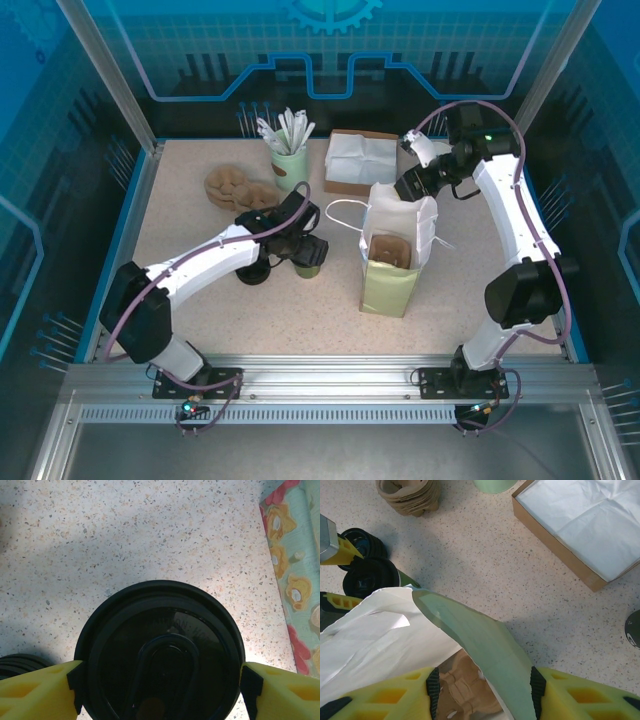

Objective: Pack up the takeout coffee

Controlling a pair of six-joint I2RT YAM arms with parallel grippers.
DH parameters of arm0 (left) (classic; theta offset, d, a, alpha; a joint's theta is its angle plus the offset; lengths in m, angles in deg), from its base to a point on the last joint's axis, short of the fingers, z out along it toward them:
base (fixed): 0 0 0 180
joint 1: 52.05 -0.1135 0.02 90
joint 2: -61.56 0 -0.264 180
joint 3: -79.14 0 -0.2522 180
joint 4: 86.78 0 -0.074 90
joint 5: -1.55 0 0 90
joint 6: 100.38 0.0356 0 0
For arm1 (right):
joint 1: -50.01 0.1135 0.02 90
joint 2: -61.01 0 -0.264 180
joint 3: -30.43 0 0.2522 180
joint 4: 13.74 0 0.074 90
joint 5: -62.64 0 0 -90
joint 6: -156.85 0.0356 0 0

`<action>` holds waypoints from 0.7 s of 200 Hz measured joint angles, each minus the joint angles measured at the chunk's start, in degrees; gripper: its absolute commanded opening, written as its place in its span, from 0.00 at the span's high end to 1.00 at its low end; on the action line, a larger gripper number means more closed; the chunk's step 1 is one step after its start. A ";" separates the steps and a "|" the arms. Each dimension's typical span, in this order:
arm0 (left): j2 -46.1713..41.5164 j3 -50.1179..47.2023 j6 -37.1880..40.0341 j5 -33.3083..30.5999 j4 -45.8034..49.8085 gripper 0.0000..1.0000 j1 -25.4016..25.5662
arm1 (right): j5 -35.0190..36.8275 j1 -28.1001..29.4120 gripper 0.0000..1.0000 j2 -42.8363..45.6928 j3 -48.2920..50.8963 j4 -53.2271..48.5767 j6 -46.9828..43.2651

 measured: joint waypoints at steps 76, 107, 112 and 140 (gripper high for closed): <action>2.60 2.69 -0.04 -4.31 2.97 0.19 2.54 | 0.00 -0.07 0.48 0.63 0.00 0.04 0.00; 3.04 3.04 -0.24 -4.98 3.32 0.19 2.71 | 0.00 -0.11 0.49 0.70 0.28 0.24 0.02; 3.13 3.06 -0.26 -5.09 3.32 0.19 2.75 | 0.00 -0.17 0.49 0.74 0.39 0.24 0.02; 3.54 3.10 -0.39 -5.99 3.30 0.20 3.17 | 0.00 -0.33 0.49 1.07 0.74 0.39 0.02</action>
